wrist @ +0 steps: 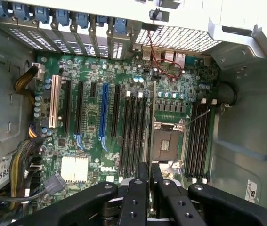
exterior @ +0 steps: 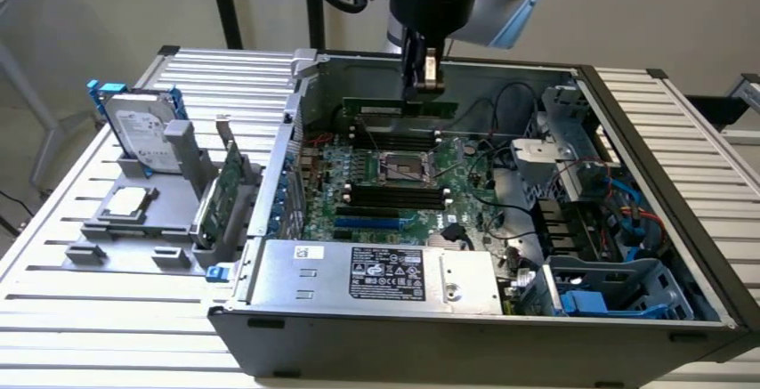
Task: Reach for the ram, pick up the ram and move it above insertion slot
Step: 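Pick up the ram and move it above insertion slot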
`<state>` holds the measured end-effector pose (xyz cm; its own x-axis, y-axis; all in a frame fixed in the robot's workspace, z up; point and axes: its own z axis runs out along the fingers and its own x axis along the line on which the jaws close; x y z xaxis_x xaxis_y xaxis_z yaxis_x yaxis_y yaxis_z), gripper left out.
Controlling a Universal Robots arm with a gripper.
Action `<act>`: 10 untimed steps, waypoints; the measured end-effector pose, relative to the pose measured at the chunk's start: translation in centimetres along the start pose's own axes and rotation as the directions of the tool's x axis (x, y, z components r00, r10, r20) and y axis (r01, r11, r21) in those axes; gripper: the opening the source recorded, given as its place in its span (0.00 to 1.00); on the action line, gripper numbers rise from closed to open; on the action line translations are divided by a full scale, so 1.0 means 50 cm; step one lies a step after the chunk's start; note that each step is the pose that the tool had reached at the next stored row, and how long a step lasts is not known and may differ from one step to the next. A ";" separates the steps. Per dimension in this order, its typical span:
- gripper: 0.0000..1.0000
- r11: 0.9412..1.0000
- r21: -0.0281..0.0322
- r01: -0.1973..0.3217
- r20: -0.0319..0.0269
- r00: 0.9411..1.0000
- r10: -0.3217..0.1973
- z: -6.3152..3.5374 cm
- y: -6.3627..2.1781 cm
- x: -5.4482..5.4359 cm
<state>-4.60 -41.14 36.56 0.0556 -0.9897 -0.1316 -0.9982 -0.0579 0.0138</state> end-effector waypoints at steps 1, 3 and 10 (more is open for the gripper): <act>0.15 1.000 0.000 -0.006 0.000 1.000 0.006 0.002 0.000 -0.001; 0.15 1.000 0.001 -0.013 0.000 1.000 0.013 0.005 -0.001 -0.005; 0.15 1.000 0.002 -0.016 0.000 1.000 0.016 0.006 -0.002 -0.014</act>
<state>-4.57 -40.42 36.34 0.0397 -0.9906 -0.1309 -0.9990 -0.0419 0.0142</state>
